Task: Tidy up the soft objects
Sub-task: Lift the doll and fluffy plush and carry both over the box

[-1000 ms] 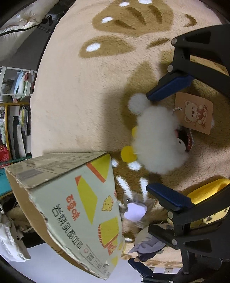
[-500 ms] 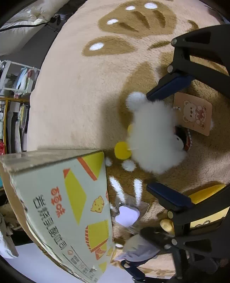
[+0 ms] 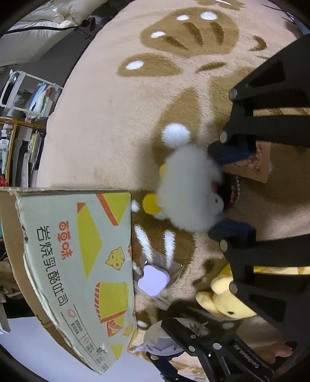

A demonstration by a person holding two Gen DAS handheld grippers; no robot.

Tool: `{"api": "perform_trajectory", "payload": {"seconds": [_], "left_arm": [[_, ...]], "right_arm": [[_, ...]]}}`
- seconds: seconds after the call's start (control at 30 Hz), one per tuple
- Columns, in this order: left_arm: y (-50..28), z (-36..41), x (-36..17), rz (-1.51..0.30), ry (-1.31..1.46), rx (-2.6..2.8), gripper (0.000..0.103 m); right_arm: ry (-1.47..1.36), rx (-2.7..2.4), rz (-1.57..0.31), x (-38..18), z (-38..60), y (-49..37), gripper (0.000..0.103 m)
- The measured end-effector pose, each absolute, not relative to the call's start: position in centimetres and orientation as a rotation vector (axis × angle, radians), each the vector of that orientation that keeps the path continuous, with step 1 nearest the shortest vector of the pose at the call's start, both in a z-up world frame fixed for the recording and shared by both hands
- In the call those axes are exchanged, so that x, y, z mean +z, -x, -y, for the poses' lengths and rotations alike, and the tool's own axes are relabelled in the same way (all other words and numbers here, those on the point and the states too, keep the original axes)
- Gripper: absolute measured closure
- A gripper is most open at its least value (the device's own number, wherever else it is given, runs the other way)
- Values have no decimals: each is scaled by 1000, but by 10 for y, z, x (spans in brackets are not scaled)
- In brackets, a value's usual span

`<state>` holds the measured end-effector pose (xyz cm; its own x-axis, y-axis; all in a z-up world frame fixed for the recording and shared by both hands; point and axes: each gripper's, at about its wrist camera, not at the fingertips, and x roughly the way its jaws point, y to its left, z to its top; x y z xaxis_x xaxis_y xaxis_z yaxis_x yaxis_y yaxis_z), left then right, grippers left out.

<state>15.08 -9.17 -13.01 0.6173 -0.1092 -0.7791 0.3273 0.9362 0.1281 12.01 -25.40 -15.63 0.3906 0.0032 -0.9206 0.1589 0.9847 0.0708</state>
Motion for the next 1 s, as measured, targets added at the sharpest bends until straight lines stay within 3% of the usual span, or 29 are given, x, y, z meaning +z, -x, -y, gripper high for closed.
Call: {"api": "perform_trajectory", "payload": {"seconds": [0.63, 1.0], "left_arm": [[-113, 57, -74, -711, -108, -259, 26], [-94, 40, -37, -576, -63, -197, 26]], "right_arm": [[-247, 3, -966, -102, 257, -80, 65], [-222, 62, -708, -48, 258, -66, 65]]}}
